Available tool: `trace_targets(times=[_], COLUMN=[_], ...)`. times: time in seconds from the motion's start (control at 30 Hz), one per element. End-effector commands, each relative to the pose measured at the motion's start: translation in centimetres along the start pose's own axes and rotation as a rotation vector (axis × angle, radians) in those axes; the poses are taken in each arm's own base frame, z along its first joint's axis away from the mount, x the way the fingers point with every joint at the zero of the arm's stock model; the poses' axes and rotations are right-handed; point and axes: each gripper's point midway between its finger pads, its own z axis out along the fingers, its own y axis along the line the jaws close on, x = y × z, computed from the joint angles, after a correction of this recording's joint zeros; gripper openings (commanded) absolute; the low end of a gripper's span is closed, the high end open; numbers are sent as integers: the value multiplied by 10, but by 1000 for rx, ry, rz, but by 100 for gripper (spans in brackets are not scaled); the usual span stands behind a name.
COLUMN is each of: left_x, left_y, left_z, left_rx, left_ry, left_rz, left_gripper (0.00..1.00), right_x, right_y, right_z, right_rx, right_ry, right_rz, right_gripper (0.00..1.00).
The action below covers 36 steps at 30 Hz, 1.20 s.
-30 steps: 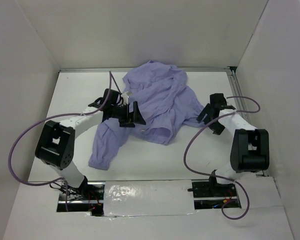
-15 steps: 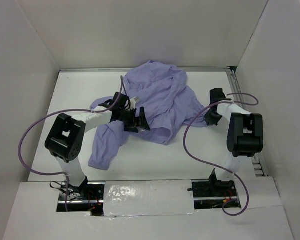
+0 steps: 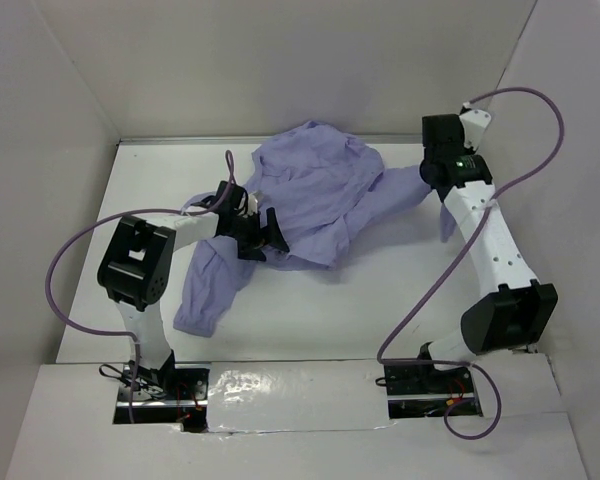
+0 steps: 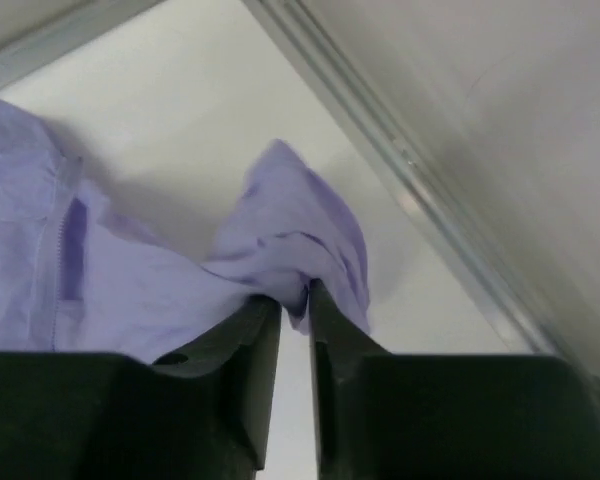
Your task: Zip up the jacket
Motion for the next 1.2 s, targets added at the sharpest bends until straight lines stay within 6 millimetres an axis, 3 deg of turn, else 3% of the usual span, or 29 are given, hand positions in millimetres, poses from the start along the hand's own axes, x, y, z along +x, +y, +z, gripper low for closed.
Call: trace_targets(times=[0.0,0.07,0.1,0.2,0.3,0.4,0.5,0.57,0.6,0.63,0.67,0.7,0.73,0.77,0.8,0.87,0.9,0.97,1.0,1.03,1.07,1.1,1.13,1.17], left_x=[3,9,9,19,25,26,22,20,22,22,21,28,30,34,49,62,80,86,94,90,94,96,94,100], left_y=[14,4,-6,-30,-47,-56,-48,-34,-12,-11,-2,15,21,39,56,71,87,95,104,105,109,111,113,119], left_z=[0,-4,-10,-23,-40,-62,-79,-94,-100,-100,-110,-111,-120,-126,-126,-135,-135,-145,-146,-154,-156,-157,-162,-160], left_rx=[-39,15,46,112,121,106,37,-10,-75,-76,-93,-131,-144,-204,-251,-302,-365,-385,-407,-391,-388,-383,-371,-377], left_ry=[-9,4,-3,-2,-25,-73,-139,-174,-198,-198,-225,-230,-259,-278,-267,-298,-286,-350,-359,-412,-427,-440,-473,-469], left_rz=[21,42,65,123,186,199,161,101,9,8,-55,-109,-145,-268,-339,-481,-550,-640,-665,-685,-694,-702,-729,-748], left_gripper=[99,99,99,99,99,99,99,99,99,99,99,99,99,99,99,99,99,99,99,99,99,99,99,99], right_x=[8,24,37,62,83,101,135,160,182,182,189,204,204,215,240,247,276,277,295,295,308,321,319,333], right_y=[-25,-13,-8,12,41,83,134,160,192,192,210,221,234,242,253,272,280,297,304,315,320,323,331,334], right_z=[-1,4,5,-8,-33,-61,-96,-119,-146,-146,-168,-168,-177,-189,-186,-194,-201,-215,-226,-234,-234,-248,-255,-251], right_rx=[185,176,157,64,-139,-402,-699,-852,-995,-997,-1087,-1098,-1127,-1144,-1143,-1137,-1149,-1159,-1192,-1224,-1235,-1291,-1305,-1299], right_ry=[17,70,98,116,149,181,238,296,329,327,325,355,353,377,420,391,410,369,366,347,365,402,396,412], right_rz=[-269,-290,-308,-303,-286,-276,-337,-369,-405,-410,-425,-444,-450,-477,-548,-604,-696,-733,-785,-773,-790,-808,-799,-825], right_gripper=[30,71,99,100,100,100,100,100,100,100,100,100,100,100,100,100,100,100,100,100,100,100,100,100])
